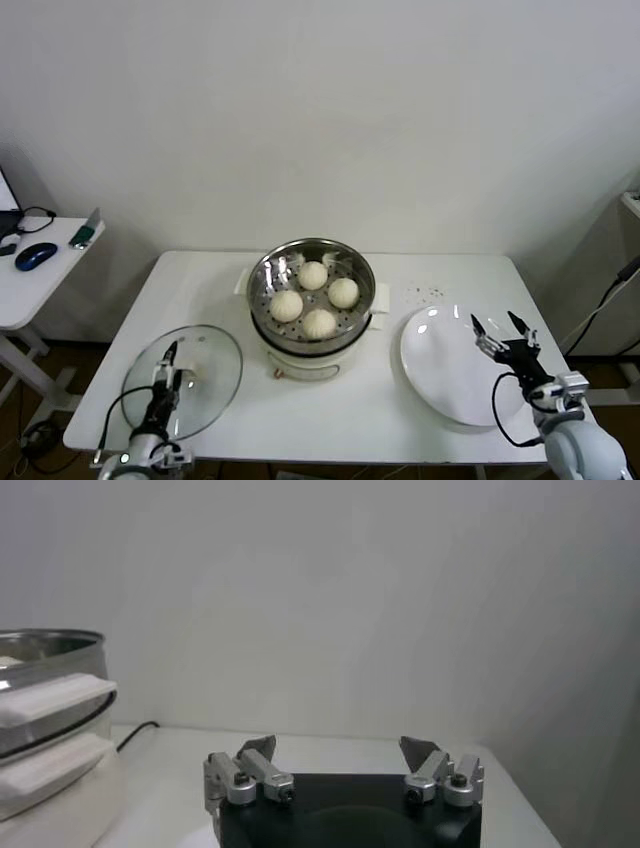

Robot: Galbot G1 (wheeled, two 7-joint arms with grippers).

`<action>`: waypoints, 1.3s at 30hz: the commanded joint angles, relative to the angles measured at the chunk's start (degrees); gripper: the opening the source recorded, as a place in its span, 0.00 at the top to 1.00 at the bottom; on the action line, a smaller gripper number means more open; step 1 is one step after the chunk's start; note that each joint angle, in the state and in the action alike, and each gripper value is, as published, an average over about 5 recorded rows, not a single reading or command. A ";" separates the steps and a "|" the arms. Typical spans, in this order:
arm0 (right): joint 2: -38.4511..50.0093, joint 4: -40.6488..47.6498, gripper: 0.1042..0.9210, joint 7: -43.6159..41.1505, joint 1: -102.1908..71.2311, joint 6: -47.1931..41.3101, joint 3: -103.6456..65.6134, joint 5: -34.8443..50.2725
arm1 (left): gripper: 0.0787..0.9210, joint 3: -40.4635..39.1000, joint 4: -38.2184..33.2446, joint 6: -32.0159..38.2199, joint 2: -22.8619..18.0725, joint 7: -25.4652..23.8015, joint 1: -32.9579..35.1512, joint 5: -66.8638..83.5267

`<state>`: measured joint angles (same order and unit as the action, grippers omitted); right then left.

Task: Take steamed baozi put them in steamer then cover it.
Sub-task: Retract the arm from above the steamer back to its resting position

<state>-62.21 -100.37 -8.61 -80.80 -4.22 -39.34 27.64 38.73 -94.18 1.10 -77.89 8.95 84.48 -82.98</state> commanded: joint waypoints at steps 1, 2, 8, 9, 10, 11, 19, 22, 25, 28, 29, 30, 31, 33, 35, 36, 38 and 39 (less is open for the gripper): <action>-0.64 0.42 0.12 -1.21 -1.11 0.65 -0.68 -1.30 | 0.12 -0.13 4.48 -0.10 0.85 1.35 -4.50 0.63; -0.74 0.46 0.12 -1.26 -1.12 0.73 -0.65 -1.50 | 0.12 -0.17 4.84 -0.13 0.94 1.47 -4.76 0.77; -1.28 0.98 0.12 -1.63 -1.26 1.41 -0.55 -2.69 | 0.12 -0.41 5.56 -0.06 1.35 1.44 -5.21 1.85; -1.38 1.06 0.12 -1.70 -1.28 1.52 -0.54 -2.84 | 0.12 -0.46 5.68 0.02 1.38 1.38 -5.21 1.95; -1.49 1.13 0.12 -1.76 -1.30 1.61 -0.52 -2.99 | 0.12 -0.49 5.81 0.13 1.42 1.29 -5.21 2.04; -1.62 1.15 0.12 -1.82 -1.33 1.67 -0.51 -3.12 | 0.12 -0.52 5.94 0.22 1.44 1.19 -5.22 2.07; -2.67 0.25 0.12 -1.90 -1.70 1.55 -0.08 -3.83 | 0.33 -0.88 6.21 0.16 1.04 0.94 -5.68 2.21; -2.84 0.17 0.12 -1.91 -1.72 1.55 -0.05 -4.17 | 0.43 -0.90 5.92 0.19 1.15 0.89 -5.56 2.78; -2.93 0.34 0.12 -1.93 -1.65 1.61 -0.13 -4.45 | 0.53 -0.79 5.56 0.30 1.20 0.92 -5.18 3.24; -3.06 0.48 0.12 -1.95 -1.57 1.67 -0.16 -4.76 | 0.64 -0.78 4.59 0.33 1.27 0.93 -4.61 3.92; -3.10 0.52 0.12 -1.96 -1.55 1.70 -0.16 -4.89 | 0.67 -0.80 3.95 0.30 1.33 0.89 -4.37 4.22; -3.14 0.58 0.12 -1.98 -1.53 1.75 -0.16 -5.05 | 0.70 -0.83 3.10 0.22 1.44 0.78 -4.06 4.62; -3.16 0.65 0.12 -2.00 -1.52 1.80 -0.16 -5.18 | 0.74 -0.87 2.24 0.10 1.57 0.63 -3.74 5.02; -3.16 0.94 0.12 -2.09 -1.48 1.99 -0.19 -5.49 | 0.80 -1.00 -0.21 -0.49 2.00 0.14 -2.80 5.90; -3.07 1.28 0.12 -2.19 -1.40 2.21 -0.23 -5.73 | 0.87 -1.13 -2.80 -1.86 2.52 -0.27 -1.73 6.31; -2.97 1.47 0.12 -2.25 -1.36 2.32 -0.25 -5.83 | 0.89 -1.16 -4.33 -2.89 2.80 -0.39 -1.06 6.05; -2.64 1.81 0.12 -2.35 -1.22 2.50 -0.24 -6.04 | 0.91 -1.33 -7.43 -5.68 3.54 -0.44 0.46 5.48; -2.42 2.00 0.12 -2.39 -1.10 2.59 -0.23 -6.13 | 0.91 -1.44 -9.28 -7.56 3.93 -0.42 1.33 5.26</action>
<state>-65.12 -98.99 -10.91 -82.10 -1.93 -39.56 22.09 37.60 -92.72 0.22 -75.67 9.09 81.66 -78.12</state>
